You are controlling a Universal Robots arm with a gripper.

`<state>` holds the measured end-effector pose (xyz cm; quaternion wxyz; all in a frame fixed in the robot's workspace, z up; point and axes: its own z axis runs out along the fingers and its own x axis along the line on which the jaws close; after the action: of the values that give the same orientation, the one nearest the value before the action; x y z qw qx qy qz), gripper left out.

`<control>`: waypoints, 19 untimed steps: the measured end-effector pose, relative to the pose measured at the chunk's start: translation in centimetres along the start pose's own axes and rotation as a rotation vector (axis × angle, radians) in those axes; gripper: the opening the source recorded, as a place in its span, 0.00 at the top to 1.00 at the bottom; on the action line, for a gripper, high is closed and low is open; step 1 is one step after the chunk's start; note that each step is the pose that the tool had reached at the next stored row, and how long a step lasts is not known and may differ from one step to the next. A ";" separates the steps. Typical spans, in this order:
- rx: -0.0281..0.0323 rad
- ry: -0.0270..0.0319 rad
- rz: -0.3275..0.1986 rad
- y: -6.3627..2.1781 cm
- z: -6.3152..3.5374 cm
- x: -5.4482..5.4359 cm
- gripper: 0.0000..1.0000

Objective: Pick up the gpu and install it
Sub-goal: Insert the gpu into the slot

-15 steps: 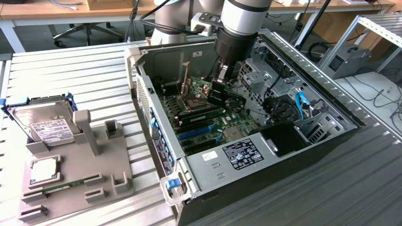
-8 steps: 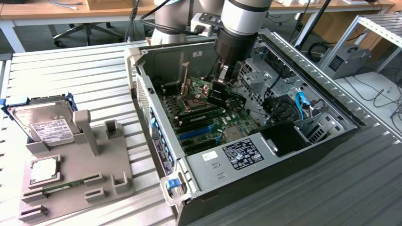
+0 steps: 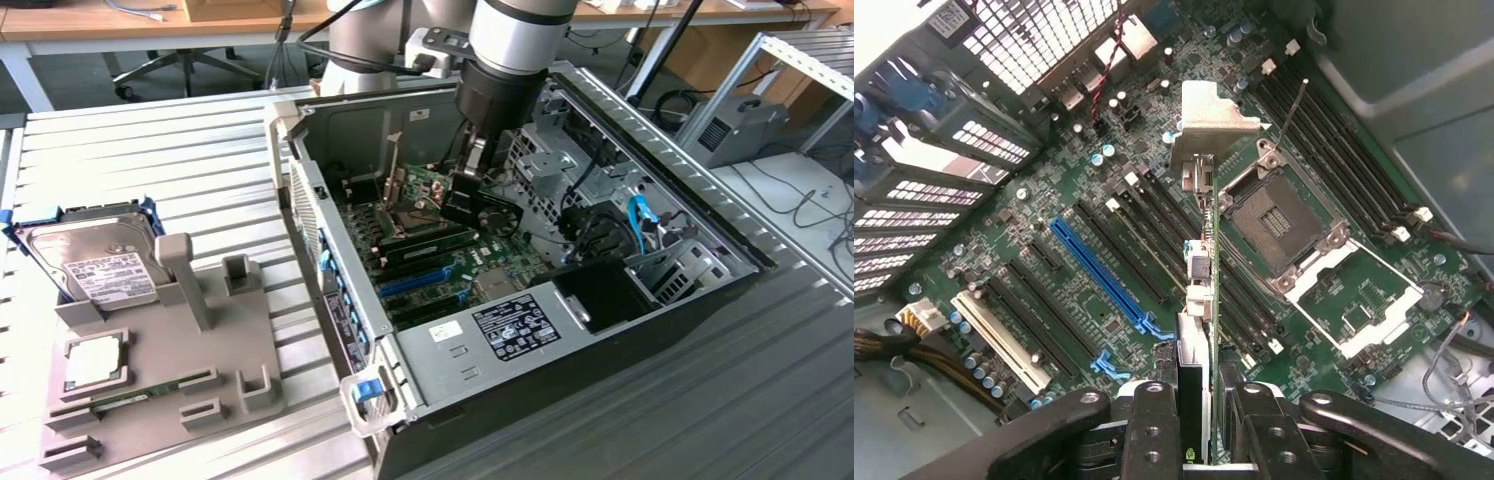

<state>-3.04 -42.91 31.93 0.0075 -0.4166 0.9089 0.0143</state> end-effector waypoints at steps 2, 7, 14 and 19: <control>-0.0001 0.0001 -0.003 0.00 0.00 0.0 0.74; -0.0003 0.0003 -0.012 0.00 0.00 0.0 0.74; -0.0006 0.0005 -0.022 0.00 0.00 0.0 0.74; -0.0008 0.0007 -0.032 0.00 0.00 0.0 0.74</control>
<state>-3.04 -42.90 31.93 0.0072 -0.4311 0.9021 0.0144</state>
